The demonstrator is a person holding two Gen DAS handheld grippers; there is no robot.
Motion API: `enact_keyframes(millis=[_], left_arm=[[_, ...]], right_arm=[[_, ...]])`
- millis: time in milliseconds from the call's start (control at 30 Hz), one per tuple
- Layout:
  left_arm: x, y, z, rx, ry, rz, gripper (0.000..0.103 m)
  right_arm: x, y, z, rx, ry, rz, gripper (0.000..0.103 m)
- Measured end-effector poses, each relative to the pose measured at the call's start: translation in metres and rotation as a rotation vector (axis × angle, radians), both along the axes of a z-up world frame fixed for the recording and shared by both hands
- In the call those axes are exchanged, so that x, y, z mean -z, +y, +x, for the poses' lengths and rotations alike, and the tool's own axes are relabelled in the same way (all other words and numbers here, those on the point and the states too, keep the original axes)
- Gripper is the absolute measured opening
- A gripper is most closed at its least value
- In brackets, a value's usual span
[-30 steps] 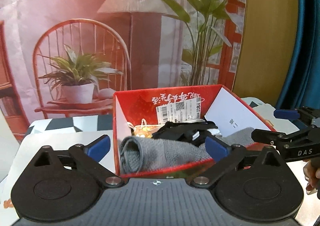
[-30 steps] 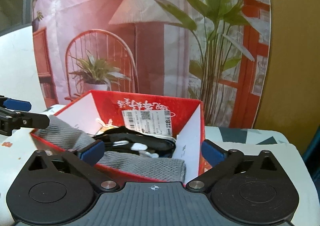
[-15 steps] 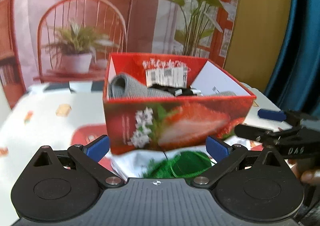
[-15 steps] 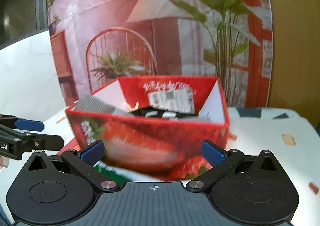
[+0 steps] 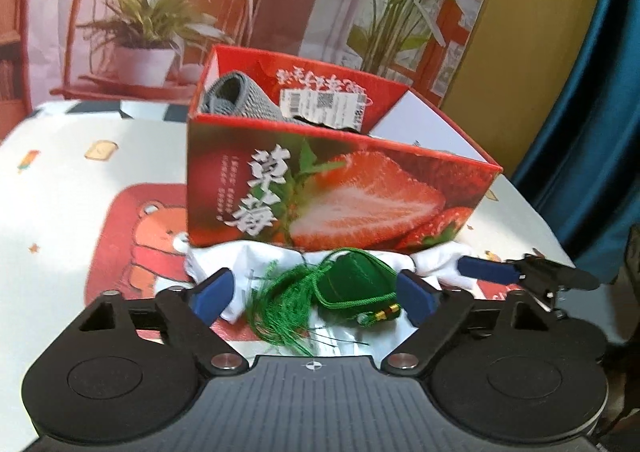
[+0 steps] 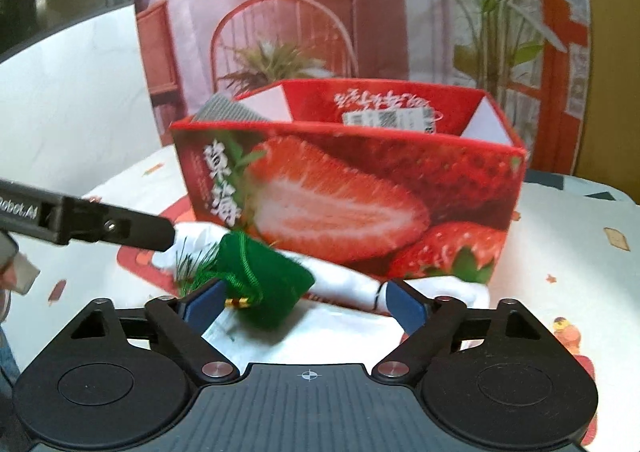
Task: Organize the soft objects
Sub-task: 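Grasp the green tasseled pouch with both tools, then lift the green pouch with both tools and carry it over the red box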
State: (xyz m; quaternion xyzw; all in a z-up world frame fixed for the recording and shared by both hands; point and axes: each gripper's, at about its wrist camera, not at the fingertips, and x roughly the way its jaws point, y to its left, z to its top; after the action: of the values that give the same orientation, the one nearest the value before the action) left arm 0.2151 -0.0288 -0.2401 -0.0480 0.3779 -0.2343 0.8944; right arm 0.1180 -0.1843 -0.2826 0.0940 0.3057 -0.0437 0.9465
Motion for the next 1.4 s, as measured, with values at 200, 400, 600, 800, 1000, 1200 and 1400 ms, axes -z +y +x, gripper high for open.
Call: enact_keyframes(millis=[200,400,600,800,1000,1200,1400], left_arm=[[0.011,-0.008,0.009,0.058,0.059,-0.069,0.068],[0.020,-0.016,0.024,0.072,0.085,-0.093,0.067],[0.028,-0.025,0.038,0.099,0.114,-0.117,0.067],[0.040,-0.029,0.041,0.107,0.144,-0.125,0.054],[0.045,-0.023,0.045,0.092,0.163,-0.147,0.044],[0.039,-0.023,0.040,0.093,0.148,-0.148,0.044],[0.018,-0.025,0.032,0.102,0.094,-0.153,0.043]], right_arm=[[0.009,0.005,0.008,-0.052,0.020,0.008,0.067],[0.017,0.009,0.021,-0.100,0.033,0.004,0.064],[0.020,0.010,0.033,-0.135,0.032,0.022,0.062],[0.023,0.010,0.041,-0.145,0.034,0.040,0.061],[0.027,0.005,0.044,-0.121,0.047,0.072,0.061],[0.025,0.005,0.045,-0.103,0.045,0.090,0.057],[0.009,0.004,0.038,-0.095,0.001,0.081,0.056]])
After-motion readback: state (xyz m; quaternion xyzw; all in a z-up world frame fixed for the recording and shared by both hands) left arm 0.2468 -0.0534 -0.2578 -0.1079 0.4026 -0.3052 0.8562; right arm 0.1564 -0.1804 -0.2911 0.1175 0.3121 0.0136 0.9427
